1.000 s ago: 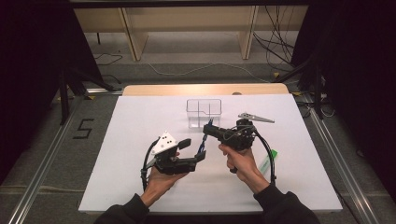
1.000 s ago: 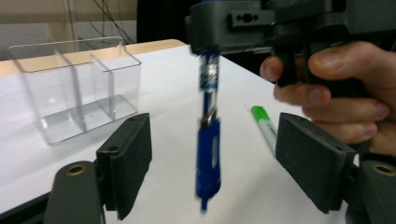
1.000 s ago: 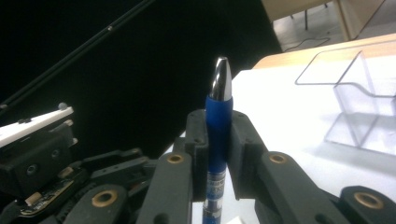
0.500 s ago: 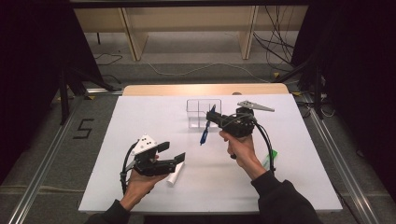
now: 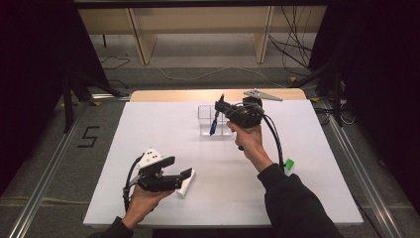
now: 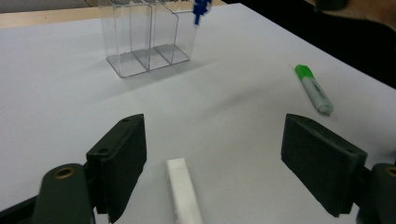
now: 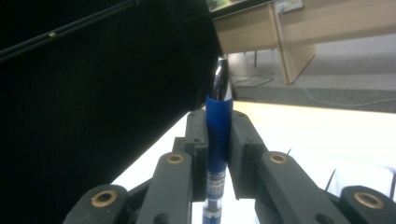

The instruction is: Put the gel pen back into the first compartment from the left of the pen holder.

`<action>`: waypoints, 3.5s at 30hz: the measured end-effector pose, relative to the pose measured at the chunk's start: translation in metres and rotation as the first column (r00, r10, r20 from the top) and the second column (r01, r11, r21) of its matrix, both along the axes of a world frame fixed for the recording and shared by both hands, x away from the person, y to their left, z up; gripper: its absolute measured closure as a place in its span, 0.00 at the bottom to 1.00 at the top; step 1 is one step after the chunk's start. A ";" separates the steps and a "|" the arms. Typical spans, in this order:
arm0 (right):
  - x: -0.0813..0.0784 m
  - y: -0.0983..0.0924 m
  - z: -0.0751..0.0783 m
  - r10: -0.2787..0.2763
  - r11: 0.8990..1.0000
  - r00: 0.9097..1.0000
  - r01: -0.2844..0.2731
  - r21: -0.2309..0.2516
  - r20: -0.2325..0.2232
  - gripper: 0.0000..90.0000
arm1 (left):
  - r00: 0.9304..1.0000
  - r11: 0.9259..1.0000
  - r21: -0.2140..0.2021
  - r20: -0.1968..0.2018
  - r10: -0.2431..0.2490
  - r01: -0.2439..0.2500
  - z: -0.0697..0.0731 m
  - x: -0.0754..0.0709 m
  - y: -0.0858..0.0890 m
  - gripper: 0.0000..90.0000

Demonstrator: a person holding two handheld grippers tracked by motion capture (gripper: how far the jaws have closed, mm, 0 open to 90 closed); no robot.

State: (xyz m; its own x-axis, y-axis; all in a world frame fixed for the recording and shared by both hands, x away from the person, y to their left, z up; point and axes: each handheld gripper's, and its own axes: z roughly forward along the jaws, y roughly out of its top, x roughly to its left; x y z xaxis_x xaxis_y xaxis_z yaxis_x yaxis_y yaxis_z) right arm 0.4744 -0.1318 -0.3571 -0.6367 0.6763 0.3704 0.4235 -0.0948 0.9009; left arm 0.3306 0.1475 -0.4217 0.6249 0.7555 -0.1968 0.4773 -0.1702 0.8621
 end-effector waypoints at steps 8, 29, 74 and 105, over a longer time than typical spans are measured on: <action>0.022 0.013 0.008 -0.063 0.998 0.997 0.064 -0.022 0.041 0.89 | 1.000 1.000 0.010 -0.030 -0.003 0.003 -0.002 0.002 0.000 0.23; 0.055 0.037 0.003 -0.132 0.985 0.988 0.139 -0.098 0.078 0.89 | 0.998 1.000 0.003 -0.062 -0.005 0.005 -0.003 0.002 -0.001 0.22; 0.059 0.039 -0.020 -0.140 0.970 0.990 0.132 -0.206 -0.029 0.43 | 0.997 1.000 0.006 -0.071 0.008 -0.007 -0.006 0.006 0.001 0.22; -0.034 -0.083 -0.023 -0.140 0.904 0.987 0.096 -0.417 -0.076 0.27 | 0.998 1.000 0.008 -0.059 0.028 -0.027 -0.007 0.010 0.005 0.19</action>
